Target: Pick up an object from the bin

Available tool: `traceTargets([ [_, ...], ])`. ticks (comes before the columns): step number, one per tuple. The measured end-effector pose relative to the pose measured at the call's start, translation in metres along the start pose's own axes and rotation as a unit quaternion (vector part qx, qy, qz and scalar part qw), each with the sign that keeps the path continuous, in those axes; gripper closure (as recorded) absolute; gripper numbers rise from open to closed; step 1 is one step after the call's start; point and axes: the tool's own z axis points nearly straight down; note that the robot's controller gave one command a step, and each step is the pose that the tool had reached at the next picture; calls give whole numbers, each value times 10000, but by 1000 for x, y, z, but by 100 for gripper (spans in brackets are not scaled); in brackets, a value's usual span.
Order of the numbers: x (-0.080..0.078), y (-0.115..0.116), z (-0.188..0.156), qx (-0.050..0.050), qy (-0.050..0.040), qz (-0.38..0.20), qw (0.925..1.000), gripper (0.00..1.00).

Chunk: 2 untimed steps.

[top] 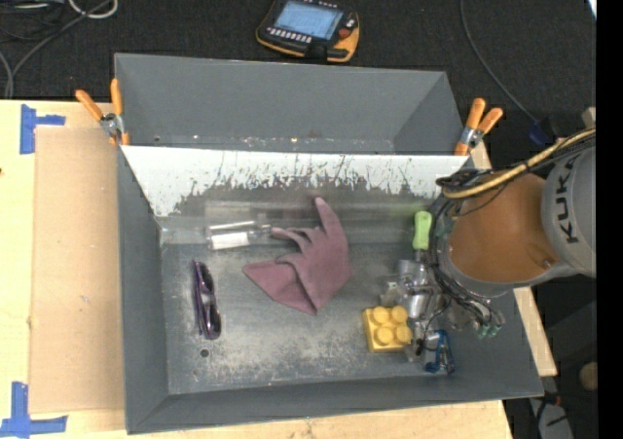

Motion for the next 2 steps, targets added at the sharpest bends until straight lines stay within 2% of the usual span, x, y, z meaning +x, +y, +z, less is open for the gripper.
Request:
traceTargets([
  [1, -3, 2, -19, -23, 50, 31, 10000, 100],
  [2, -6, 30, -140, -33, 36, -1787, 9839, 100],
])
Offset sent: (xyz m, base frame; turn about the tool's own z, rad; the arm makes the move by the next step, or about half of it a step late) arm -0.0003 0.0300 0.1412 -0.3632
